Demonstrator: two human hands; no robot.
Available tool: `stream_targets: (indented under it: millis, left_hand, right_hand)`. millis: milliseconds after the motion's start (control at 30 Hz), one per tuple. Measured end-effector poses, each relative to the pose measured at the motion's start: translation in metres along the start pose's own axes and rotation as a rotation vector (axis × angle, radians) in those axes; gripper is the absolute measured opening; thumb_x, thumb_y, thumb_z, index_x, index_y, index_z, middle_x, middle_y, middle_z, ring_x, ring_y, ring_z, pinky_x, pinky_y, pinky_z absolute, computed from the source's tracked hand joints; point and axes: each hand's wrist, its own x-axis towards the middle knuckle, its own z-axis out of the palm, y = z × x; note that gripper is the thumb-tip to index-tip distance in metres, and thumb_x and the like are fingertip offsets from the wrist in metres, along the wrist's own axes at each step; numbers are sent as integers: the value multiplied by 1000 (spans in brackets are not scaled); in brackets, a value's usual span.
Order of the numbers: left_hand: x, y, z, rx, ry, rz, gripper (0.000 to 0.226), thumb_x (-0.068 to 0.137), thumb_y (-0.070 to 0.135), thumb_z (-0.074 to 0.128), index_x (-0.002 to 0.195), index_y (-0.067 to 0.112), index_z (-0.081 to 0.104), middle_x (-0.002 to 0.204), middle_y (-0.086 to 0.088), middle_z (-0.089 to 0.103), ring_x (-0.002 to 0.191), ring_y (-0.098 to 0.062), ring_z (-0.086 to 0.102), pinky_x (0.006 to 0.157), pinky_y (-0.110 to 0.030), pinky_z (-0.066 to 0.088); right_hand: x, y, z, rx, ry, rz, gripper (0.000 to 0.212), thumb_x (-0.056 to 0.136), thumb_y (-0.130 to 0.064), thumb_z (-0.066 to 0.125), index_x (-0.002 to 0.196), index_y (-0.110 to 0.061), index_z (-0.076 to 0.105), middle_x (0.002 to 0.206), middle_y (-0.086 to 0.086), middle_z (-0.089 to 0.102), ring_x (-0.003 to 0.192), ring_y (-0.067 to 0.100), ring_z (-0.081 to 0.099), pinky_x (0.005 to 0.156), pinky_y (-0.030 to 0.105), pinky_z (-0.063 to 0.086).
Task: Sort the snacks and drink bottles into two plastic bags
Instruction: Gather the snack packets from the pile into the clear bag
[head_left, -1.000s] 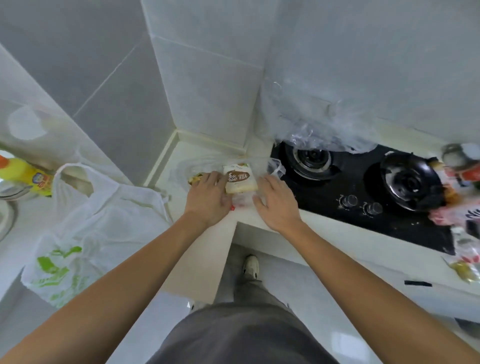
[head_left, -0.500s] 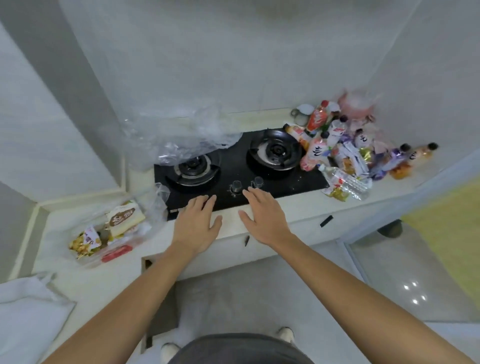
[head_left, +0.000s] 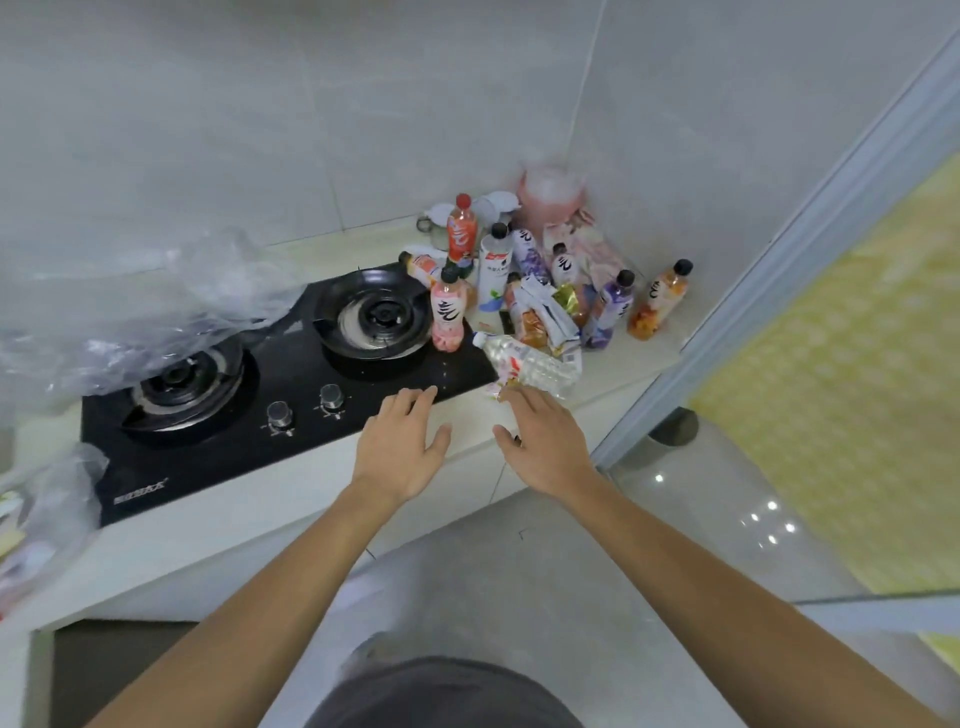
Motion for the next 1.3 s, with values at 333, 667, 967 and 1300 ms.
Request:
stream_targets:
  millis: [333, 667, 967, 1300]
  left_hand:
    - [127, 41, 63, -102, -76, 13, 58, 101, 43, 52, 151, 14, 45, 141, -5, 51, 129, -27, 48, 93, -44, 51]
    - [241, 61, 82, -330, -252, -122, 49, 104, 39, 48, 148, 17, 46, 145, -3, 48, 134, -24, 43, 107, -42, 44]
    - [328, 100, 97, -652, -148, -462, 23, 102, 27, 54, 80, 23, 58, 88, -10, 69, 74, -27, 65, 74, -47, 55]
    - [381, 110, 140, -888, -55, -911, 13, 91, 18, 67, 80, 11, 70, 69, -4, 60, 74, -25, 58, 67, -34, 47]
  right_hand:
    - [100, 101, 9, 47, -81, 141, 58, 100, -36, 58, 151, -15, 41, 154, 5, 45, 138, 28, 42, 109, 47, 45]
    - [212, 165, 5, 136, -170, 243, 51, 100, -30, 59, 145, -11, 42, 144, 12, 46, 132, 32, 45, 104, 47, 44]
    - [316, 194, 10, 40, -213, 142, 45, 95, -26, 65, 133, -7, 51, 131, 16, 56, 121, 34, 53, 95, 41, 44]
    - [383, 214, 3, 9, -516, 19, 39, 92, -24, 71, 123, -3, 60, 115, 17, 66, 107, 35, 66, 72, 34, 44]
